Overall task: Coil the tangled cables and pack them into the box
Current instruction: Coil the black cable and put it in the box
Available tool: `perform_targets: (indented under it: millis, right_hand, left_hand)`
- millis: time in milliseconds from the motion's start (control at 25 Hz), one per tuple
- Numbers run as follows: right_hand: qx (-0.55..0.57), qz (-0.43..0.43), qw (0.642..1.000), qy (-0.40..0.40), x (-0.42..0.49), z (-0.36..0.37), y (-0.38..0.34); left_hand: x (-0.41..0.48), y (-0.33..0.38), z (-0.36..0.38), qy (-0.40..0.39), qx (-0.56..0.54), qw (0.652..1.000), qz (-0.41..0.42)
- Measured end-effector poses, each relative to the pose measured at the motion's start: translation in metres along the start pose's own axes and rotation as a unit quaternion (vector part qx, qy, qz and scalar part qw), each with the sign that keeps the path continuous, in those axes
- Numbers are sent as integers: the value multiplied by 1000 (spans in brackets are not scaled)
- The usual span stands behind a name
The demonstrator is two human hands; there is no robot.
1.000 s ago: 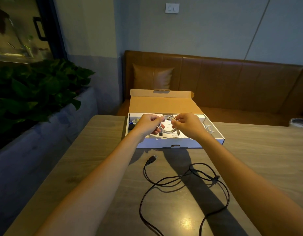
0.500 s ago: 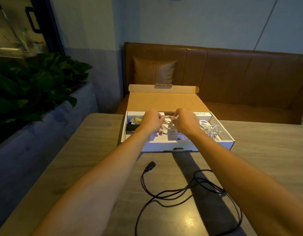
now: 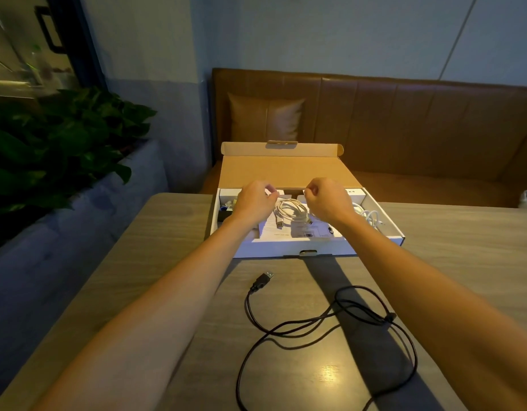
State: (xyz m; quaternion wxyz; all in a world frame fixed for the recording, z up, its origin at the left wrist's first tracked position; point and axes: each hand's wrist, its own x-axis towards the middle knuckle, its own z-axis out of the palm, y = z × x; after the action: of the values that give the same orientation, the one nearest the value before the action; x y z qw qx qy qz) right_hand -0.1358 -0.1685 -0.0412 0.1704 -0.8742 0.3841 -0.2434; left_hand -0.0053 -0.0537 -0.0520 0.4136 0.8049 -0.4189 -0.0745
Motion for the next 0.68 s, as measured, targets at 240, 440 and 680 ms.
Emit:
perform_targets:
  millis: [240,440,680]
  right_hand:
    - [39,-60,994,-86,-35,-30,-5]
    - [14,-160,964,-210,-100,-43,-29]
    - [-120,-181,921,-324,-162,-12,-71]
  left_hand:
    - [-36,16,-17,-44,-12,998,41]
    - [-83,27,-28,-166,5,980,112]
    - [-124,-1,-45,-237,45,965,106]
